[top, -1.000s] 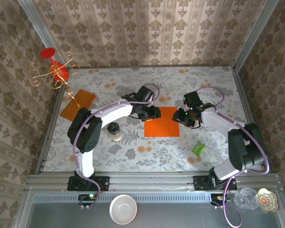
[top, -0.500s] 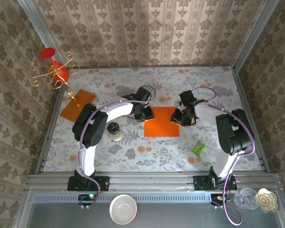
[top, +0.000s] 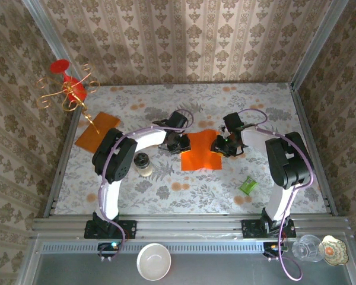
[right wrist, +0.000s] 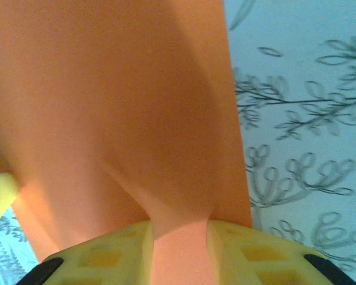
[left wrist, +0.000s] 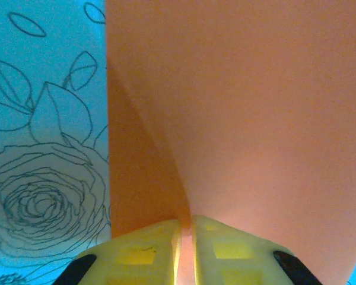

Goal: Fold a paper plane with a square sheet of paper (pick it up from the middle)

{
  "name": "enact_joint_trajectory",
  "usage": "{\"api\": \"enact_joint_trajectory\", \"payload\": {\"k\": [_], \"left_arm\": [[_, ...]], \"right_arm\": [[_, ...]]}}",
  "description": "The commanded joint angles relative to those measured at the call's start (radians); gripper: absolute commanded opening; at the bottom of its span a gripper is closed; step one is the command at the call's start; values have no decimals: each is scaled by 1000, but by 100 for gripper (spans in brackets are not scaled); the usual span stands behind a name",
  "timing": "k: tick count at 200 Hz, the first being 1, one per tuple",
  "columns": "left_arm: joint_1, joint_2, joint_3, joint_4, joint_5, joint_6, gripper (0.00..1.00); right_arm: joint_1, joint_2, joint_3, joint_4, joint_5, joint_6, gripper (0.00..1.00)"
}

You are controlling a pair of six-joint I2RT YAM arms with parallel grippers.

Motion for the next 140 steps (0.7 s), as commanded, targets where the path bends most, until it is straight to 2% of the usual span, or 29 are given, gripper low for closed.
{"api": "enact_joint_trajectory", "payload": {"k": [1, 53, 87, 104, 140], "left_arm": [[0, 32, -64, -14, 11, -24, 16], [21, -39, -138, 100, 23, -60, 18], [46, -92, -245, 328, 99, -134, 40], [50, -99, -269, 379, 125, -154, 51], [58, -106, -327, 479, 167, -192, 61]], "right_arm": [[17, 51, -29, 38, -63, 43, 34], [31, 57, -33, 65, -76, 66, 34], [41, 69, -31, 55, -66, 63, 34], [49, 77, -28, 52, -61, 60, 34], [58, 88, -25, 59, -60, 68, 34]]}}
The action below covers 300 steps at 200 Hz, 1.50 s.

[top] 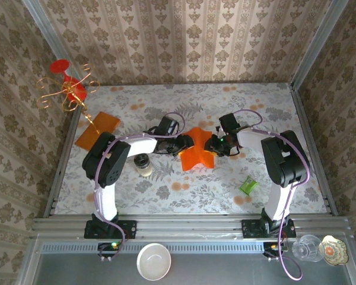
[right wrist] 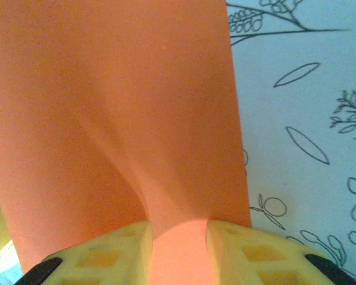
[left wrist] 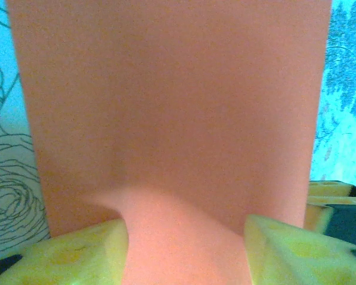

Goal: Fold a paper plane with a square sheet of paper (pick it up from the middle)

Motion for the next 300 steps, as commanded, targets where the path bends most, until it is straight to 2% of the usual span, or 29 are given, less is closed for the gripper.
{"api": "enact_joint_trajectory", "payload": {"k": [1, 47, 84, 123, 147, 169, 183, 206, 224, 267, 300], "left_arm": [[12, 5, -64, 66, 19, -49, 61], [18, -27, -93, 92, 20, -27, 80], [16, -15, -48, -25, 18, 25, 82], [13, 13, 5, -120, 7, 56, 71], [16, 17, 32, -148, 14, 81, 52], [22, -8, 52, -154, 19, 120, 36], [26, -45, 57, -141, 33, 146, 31], [36, -122, 65, -104, 82, 170, 29], [45, -180, 68, -53, 158, 153, 29], [55, -256, 100, 20, 333, 70, 29], [56, -265, 100, 109, 423, -9, 29]], "right_arm": [[18, 56, -20, -46, 10, 19, 34], [38, 65, -17, -18, -14, 30, 34], [70, 73, -34, 69, -90, 86, 34], [90, 73, -53, 157, -155, 149, 34], [75, 30, -75, 161, -148, 147, 34], [32, -79, -135, 197, -129, 144, 35], [-5, -167, -187, 233, -121, 139, 37], [-68, -285, -254, 297, -150, 130, 45], [-105, -342, -285, 357, -223, 129, 59], [-125, -353, -289, 578, -420, 210, 77], [-118, -335, -272, 670, -497, 251, 82]]}}
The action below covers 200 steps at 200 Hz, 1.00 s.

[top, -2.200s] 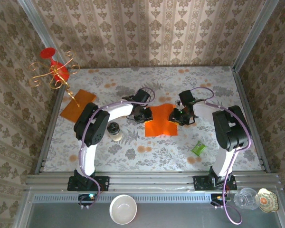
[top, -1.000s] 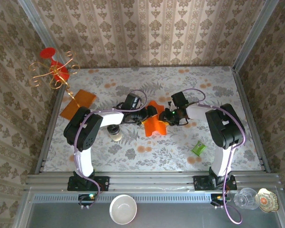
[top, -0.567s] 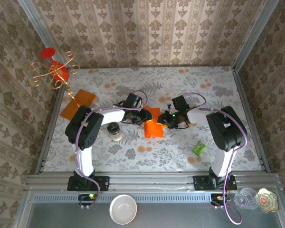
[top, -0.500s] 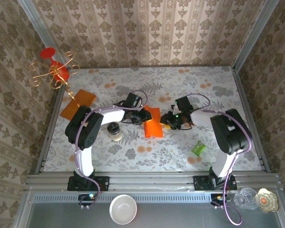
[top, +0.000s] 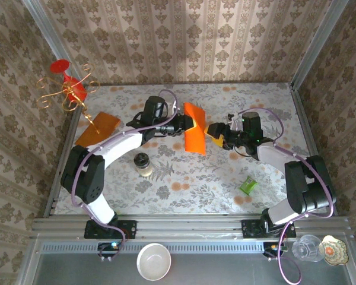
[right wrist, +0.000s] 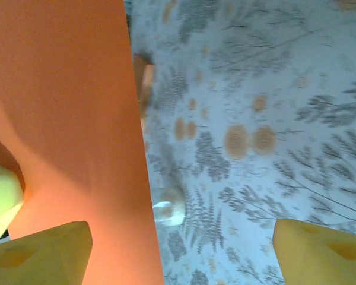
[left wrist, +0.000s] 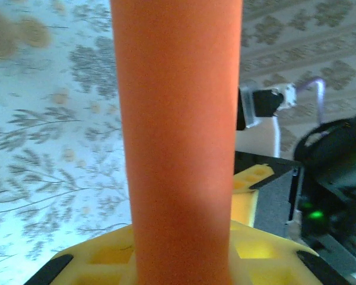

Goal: Fold a paper plane with a square sheet of paper (pick it up from the middle)

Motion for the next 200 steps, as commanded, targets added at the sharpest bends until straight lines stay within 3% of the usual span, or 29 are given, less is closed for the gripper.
{"api": "enact_joint_trajectory", "payload": {"k": [1, 25, 155, 200], "left_arm": [[7, -8, 13, 73, 119, -72, 29], [11, 0, 17, 70, 128, -76, 29], [41, 33, 5, -10, 102, -30, 27], [42, 41, 4, -20, 97, -23, 27]], "right_arm": [[5, 10, 8, 124, -123, 46, 82], [14, 13, 12, 170, -167, 62, 82], [7, -38, -18, 221, -215, 97, 39], [6, -32, -22, 199, -200, 91, 20]]}}
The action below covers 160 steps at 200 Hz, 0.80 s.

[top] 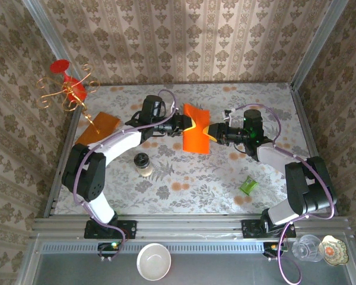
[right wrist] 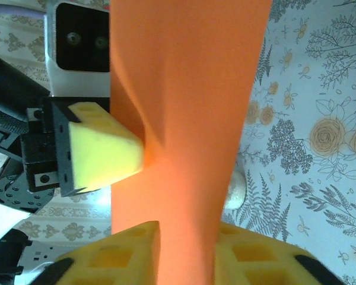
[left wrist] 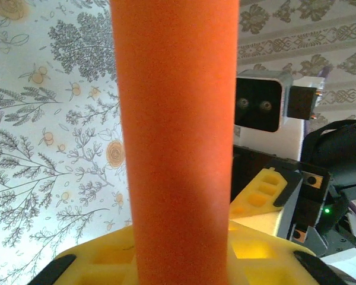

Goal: Fold a paper plane with a square sheet of paper (pick it up from the middle)

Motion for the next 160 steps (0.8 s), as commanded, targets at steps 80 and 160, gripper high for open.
{"api": "enact_joint_trajectory", "payload": {"k": [80, 160], "left_arm": [[62, 4, -43, -191, -163, 97, 64], [126, -81, -122, -145, -217, 119, 94]], "right_arm": [[-52, -133, 74, -432, 94, -182, 0], [39, -103, 241, -650, 181, -262, 0]]}}
